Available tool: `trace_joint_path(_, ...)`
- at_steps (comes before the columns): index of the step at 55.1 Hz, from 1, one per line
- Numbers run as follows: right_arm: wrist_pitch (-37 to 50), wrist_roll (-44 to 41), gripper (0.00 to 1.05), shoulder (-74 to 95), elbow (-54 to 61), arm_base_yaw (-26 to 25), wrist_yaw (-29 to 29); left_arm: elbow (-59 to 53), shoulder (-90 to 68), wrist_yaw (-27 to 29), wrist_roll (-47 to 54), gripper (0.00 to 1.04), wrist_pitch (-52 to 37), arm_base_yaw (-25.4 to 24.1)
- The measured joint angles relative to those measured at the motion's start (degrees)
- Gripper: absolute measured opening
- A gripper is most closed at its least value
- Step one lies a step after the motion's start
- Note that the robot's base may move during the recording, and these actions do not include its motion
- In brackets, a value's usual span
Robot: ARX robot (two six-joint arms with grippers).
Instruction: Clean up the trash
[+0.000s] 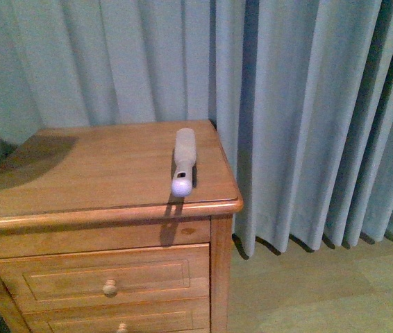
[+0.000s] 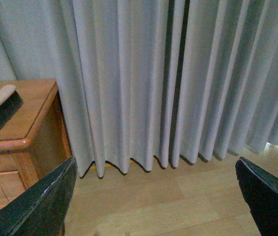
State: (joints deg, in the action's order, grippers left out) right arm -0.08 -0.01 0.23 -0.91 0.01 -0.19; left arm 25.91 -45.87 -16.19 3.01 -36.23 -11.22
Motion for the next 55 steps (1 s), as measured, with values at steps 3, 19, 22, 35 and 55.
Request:
trace_joint_path(3,0.0,0.0,0.97,0.0,0.0,0.0,0.0,-2.0,5.4,-3.3,-3.6,0.28,1.4,-4.1)
trace_joint_path(19,0.0,0.0,0.97,0.0,0.0,0.0,0.0,-9.7,25.4,-14.4,-17.4,0.28,8.2,-17.7)
trace_joint_path(22,0.0,0.0,0.97,0.0,0.0,0.0,0.0,-10.1,26.0,-14.5,-18.3,0.28,8.6,-17.7)
trace_joint_path(35,-2.6,10.0,0.97,28.2,-10.0,9.9,-5.2,-10.2,26.1,-14.6,-19.8,0.28,8.7,-17.7)
trace_joint_path(55,5.3,17.1,0.97,74.7,-43.4,25.8,1.5,-10.2,26.1,-14.7,-20.1,0.28,8.7,-17.7)
